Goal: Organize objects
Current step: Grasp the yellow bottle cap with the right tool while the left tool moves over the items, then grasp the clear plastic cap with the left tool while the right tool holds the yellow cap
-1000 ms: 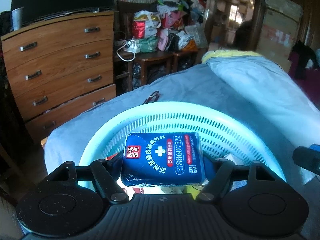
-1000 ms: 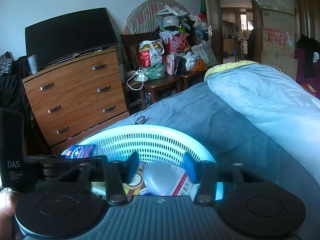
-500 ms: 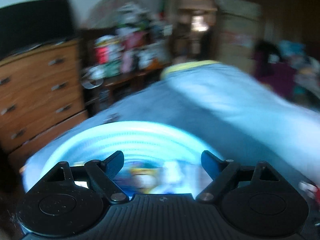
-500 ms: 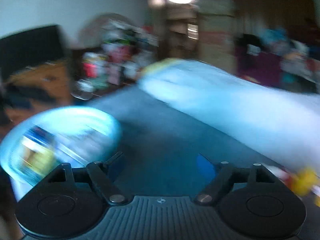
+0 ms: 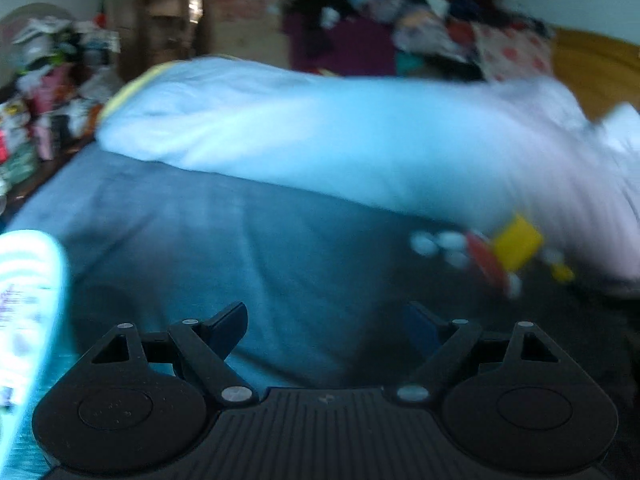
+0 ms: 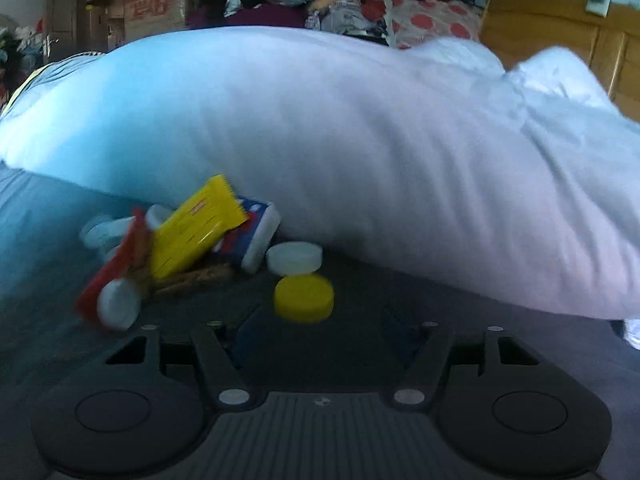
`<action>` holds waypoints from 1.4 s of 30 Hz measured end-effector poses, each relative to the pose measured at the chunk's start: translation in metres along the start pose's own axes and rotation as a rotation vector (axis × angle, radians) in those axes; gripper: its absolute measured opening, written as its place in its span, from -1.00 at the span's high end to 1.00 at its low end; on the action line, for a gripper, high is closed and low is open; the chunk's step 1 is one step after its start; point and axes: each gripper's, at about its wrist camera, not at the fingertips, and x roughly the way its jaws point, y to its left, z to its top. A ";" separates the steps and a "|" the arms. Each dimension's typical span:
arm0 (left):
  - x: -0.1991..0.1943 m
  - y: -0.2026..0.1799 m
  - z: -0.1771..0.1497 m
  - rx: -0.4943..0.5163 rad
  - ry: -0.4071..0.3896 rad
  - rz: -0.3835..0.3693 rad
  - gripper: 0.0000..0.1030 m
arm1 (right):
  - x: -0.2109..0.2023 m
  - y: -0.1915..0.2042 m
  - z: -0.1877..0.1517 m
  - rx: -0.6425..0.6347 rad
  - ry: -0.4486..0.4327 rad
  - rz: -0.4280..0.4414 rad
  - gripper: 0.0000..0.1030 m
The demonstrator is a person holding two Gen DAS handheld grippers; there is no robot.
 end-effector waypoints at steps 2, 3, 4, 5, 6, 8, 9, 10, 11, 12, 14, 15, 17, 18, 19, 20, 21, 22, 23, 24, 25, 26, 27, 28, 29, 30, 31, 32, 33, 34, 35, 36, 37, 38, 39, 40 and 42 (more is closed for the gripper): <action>0.017 -0.018 -0.003 0.028 0.023 -0.021 -0.65 | 0.016 -0.002 0.004 0.007 0.001 0.009 -0.29; 0.023 -0.020 -0.006 0.038 0.031 -0.028 -0.65 | 0.022 -0.003 0.005 0.015 0.007 0.017 -0.28; 0.029 -0.025 -0.008 0.046 0.038 -0.034 -0.65 | 0.030 -0.003 0.007 0.024 0.022 0.028 -0.20; 0.035 -0.030 -0.009 0.053 0.044 -0.041 -0.64 | 0.035 -0.003 0.005 0.031 0.036 0.035 -0.19; 0.041 -0.037 -0.009 0.061 0.049 -0.050 -0.62 | 0.036 -0.004 0.003 0.034 0.034 0.035 -0.19; 0.047 -0.043 -0.011 0.075 0.053 -0.063 -0.62 | 0.035 -0.003 -0.001 0.036 0.027 0.036 -0.19; 0.051 -0.049 -0.010 0.082 0.053 -0.069 -0.62 | 0.035 -0.003 -0.003 0.037 0.026 0.036 -0.21; 0.054 -0.052 -0.010 0.088 0.051 -0.075 -0.62 | 0.035 -0.003 -0.004 0.034 0.026 0.039 -0.24; 0.055 -0.055 -0.008 0.094 0.051 -0.083 -0.62 | 0.035 -0.003 -0.006 0.034 0.029 0.041 -0.25; 0.056 -0.058 -0.007 0.098 0.053 -0.089 -0.61 | 0.035 -0.003 -0.007 0.037 0.030 0.042 -0.25; 0.061 -0.066 -0.007 0.103 0.058 -0.098 -0.59 | 0.032 -0.002 -0.011 0.039 0.031 0.045 -0.22; 0.063 -0.069 -0.007 0.109 0.058 -0.110 -0.59 | 0.030 -0.002 -0.013 0.040 0.029 0.043 -0.01; 0.064 -0.076 -0.008 0.132 0.057 -0.126 -0.56 | 0.020 -0.003 -0.018 0.054 0.022 0.043 0.19; 0.065 -0.080 -0.008 0.146 0.053 -0.140 -0.56 | 0.009 -0.004 -0.021 0.073 0.020 0.045 0.19; 0.067 -0.084 -0.008 0.160 0.048 -0.159 -0.56 | -0.003 -0.005 -0.026 0.094 0.021 0.058 0.19; 0.071 -0.090 -0.008 0.179 0.044 -0.179 -0.56 | -0.018 -0.007 -0.032 0.116 0.015 0.071 0.19; 0.076 -0.097 -0.007 0.203 0.042 -0.193 -0.54 | -0.034 -0.009 -0.040 0.140 0.011 0.078 0.19; 0.084 -0.105 -0.006 0.223 0.042 -0.204 -0.47 | -0.049 -0.012 -0.050 0.165 0.006 0.086 0.19; 0.095 -0.115 -0.003 0.246 0.042 -0.223 -0.42 | -0.063 -0.014 -0.061 0.191 0.003 0.085 0.19; 0.107 -0.125 0.001 0.259 0.048 -0.238 -0.33 | -0.072 -0.016 -0.072 0.217 0.004 0.084 0.19; 0.120 -0.135 0.006 0.263 0.060 -0.252 -0.26 | -0.071 -0.028 -0.076 0.239 0.007 0.087 0.18; 0.130 -0.144 0.010 0.261 0.065 -0.268 -0.22 | -0.073 -0.030 -0.085 0.253 0.010 0.088 0.18; 0.143 -0.155 0.015 0.258 0.068 -0.291 -0.19 | -0.070 -0.033 -0.091 0.262 0.017 0.090 0.18; 0.154 -0.165 0.019 0.253 0.074 -0.313 -0.18 | -0.068 -0.035 -0.095 0.263 0.016 0.099 0.18; 0.167 -0.175 0.024 0.246 0.083 -0.332 -0.18 | -0.058 -0.039 -0.088 0.259 0.011 0.102 0.18; 0.181 -0.184 0.027 0.241 0.087 -0.338 -0.18 | -0.054 -0.039 -0.085 0.248 0.006 0.102 0.18; 0.194 -0.191 0.029 0.241 0.081 -0.311 -0.19 | -0.050 -0.041 -0.080 0.234 0.000 0.100 0.18; 0.210 -0.195 0.029 0.239 0.091 -0.258 -0.24 | -0.048 -0.039 -0.080 0.225 -0.005 0.098 0.18; 0.224 -0.192 0.030 0.211 0.104 -0.230 -0.37 | -0.046 -0.038 -0.079 0.218 -0.008 0.097 0.17; 0.231 -0.185 0.032 0.161 0.107 -0.207 -0.26 | -0.043 -0.037 -0.076 0.213 -0.010 0.098 0.17; 0.235 -0.177 0.032 0.143 0.141 -0.162 -0.25 | -0.044 -0.036 -0.076 0.209 -0.011 0.103 0.17; 0.234 -0.168 0.032 0.122 0.147 -0.166 -0.22 | -0.046 -0.036 -0.073 0.210 -0.013 0.108 0.17; 0.230 -0.157 0.029 0.108 0.151 -0.159 -0.21 | -0.046 -0.037 -0.073 0.215 -0.015 0.111 0.17; 0.225 -0.147 0.024 0.110 0.157 -0.130 -0.21 | -0.046 -0.037 -0.071 0.219 -0.018 0.114 0.17; 0.218 -0.136 0.016 0.117 0.160 -0.104 -0.21 | -0.045 -0.037 -0.070 0.221 -0.020 0.116 0.17; 0.210 -0.127 0.009 0.126 0.154 -0.090 -0.24 | -0.043 -0.037 -0.068 0.220 -0.021 0.117 0.17; 0.190 -0.110 -0.005 0.150 0.138 -0.051 -0.24 | -0.038 -0.034 -0.066 0.217 -0.023 0.117 0.17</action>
